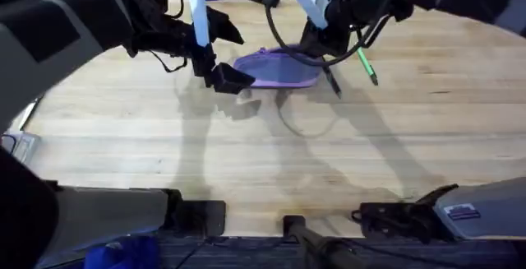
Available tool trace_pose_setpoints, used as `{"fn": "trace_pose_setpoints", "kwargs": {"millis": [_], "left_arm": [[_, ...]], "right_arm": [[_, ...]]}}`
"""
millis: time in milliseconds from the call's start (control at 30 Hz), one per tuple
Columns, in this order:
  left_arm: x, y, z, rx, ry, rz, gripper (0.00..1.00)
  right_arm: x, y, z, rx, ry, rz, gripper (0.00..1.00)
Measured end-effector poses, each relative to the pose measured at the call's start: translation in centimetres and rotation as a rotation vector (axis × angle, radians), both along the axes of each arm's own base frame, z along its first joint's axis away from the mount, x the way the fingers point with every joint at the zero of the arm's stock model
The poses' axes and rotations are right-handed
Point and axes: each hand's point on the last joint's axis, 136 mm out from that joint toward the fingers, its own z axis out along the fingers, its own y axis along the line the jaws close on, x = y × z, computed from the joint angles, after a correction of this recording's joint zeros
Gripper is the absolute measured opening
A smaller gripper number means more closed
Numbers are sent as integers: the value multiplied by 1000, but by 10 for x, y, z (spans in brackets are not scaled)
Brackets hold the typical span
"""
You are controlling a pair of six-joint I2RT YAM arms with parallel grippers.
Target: Unzip the bag, pick up the pens from the table one at a time and place them inside, then zip the bag closed.
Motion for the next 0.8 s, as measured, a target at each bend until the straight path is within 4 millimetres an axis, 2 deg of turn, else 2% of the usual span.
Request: {"fn": "trace_pose_setpoints", "kwargs": {"millis": [533, 800], "left_arm": [[0, 0, 0, 0, 0, 0, 993], [0, 0, 0, 0, 0, 0, 994]], "right_arm": [[3, 1, -32, -55, 49, 51, 30], [4, 2, -42, -65, 68, 55, 30]]}}
